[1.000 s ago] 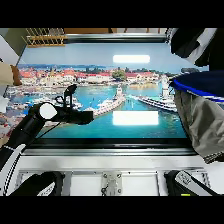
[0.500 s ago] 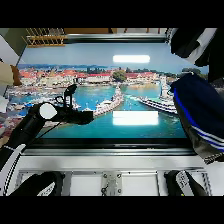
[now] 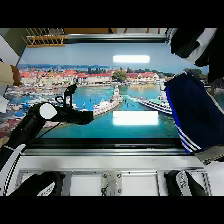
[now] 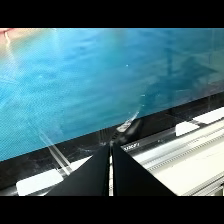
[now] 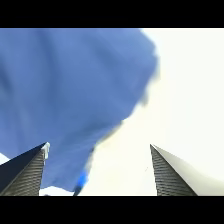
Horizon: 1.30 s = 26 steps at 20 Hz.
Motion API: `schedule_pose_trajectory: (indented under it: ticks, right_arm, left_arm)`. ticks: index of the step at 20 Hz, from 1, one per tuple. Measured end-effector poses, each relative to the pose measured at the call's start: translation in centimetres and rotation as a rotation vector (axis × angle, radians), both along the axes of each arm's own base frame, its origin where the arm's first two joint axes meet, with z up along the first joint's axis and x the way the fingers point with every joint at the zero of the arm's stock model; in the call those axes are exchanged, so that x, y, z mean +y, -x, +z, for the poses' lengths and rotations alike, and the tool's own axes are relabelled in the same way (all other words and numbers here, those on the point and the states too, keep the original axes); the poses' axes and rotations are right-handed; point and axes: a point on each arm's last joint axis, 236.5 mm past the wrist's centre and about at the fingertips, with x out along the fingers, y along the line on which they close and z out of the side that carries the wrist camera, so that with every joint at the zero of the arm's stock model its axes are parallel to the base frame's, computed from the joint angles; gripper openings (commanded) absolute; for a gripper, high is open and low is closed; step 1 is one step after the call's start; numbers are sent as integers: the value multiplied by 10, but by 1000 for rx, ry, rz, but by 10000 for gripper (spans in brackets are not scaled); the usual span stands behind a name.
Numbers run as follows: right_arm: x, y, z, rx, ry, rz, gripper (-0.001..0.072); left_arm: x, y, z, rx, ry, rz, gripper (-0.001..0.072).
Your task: Fold the clothes and pants, and hang the long-sleeved shirts on hangers.
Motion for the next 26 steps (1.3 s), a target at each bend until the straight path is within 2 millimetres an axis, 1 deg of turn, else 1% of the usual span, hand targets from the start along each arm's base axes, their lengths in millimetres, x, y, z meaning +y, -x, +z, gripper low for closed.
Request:
schedule_pose_trajectory:
  ticks: [1, 2, 3, 4, 5, 6, 8, 9, 10, 11, 13, 15, 17, 18, 19, 20, 21, 26]
  right_arm:
    - [-8, -5, 18, -31, 58, 11, 718]
    - [-14, -14, 42, -80, 124, 33, 718]
    - [-14, -27, 64, -139, 181, 71, 719]
    - [-7, -45, 85, -215, 222, 129, 719]
    - [8, -65, 102, -288, 240, 205, 719]
    - [31, -88, 117, -363, 240, 304, 719]
    - [86, -127, 130, -473, 192, 511, 719]
    - [119, -144, 132, -515, 152, 622, 719]
    - [151, -157, 128, -536, 107, 726, 719]
    - [181, -166, 121, -541, 66, 820, 719]
    - [231, -175, 102, -524, -12, 972, 719]
    - [269, -179, 83, -492, -75, 1079, 718]
    - [293, -180, 68, -463, -122, 1146, 718]
    - [300, -181, 62, -451, -136, 1165, 696]
    - [306, -181, 57, -440, -148, 1180, 483]
    - [309, -182, 54, -434, -155, 1188, 190]
    - [312, -182, 52, -430, -163, 1195, 13]
    - [318, -182, 47, -418, -176, 1211, 7]
  left_arm:
    - [0, 0, 0, 0, 0, 0, 17]
    - [0, 0, 0, 0, 0, 0, 16]
    - [0, -1, 0, -2, 0, 1, 17]
    - [0, -1, 0, -5, 1, 3, 16]
    - [0, -2, 1, -9, 2, 5, 17]
    - [0, -4, 1, -15, 3, 9, 17]
    - [0, -9, 3, -33, 8, 18, 17]
    - [-1, -13, 6, -48, 12, 24, 17]
    - [-1, -17, 11, -65, 17, 29, 16]
    - [-2, -22, 17, -86, 23, 34, 17]
    - [-3, -33, 31, -130, 35, 44, 16]
    - [-2, -43, 45, -168, 45, 57, 17]
    - [2, -52, 56, -196, 52, 76, 17]
    - [4, -55, 60, -205, 54, 84, 17]
    - [7, -59, 63, -214, 56, 94, 17]
    - [9, -61, 65, -218, 56, 101, 17]
    - [12, -63, 66, -222, 57, 109, 16]
    - [17, -67, 69, -230, 57, 127, 17]
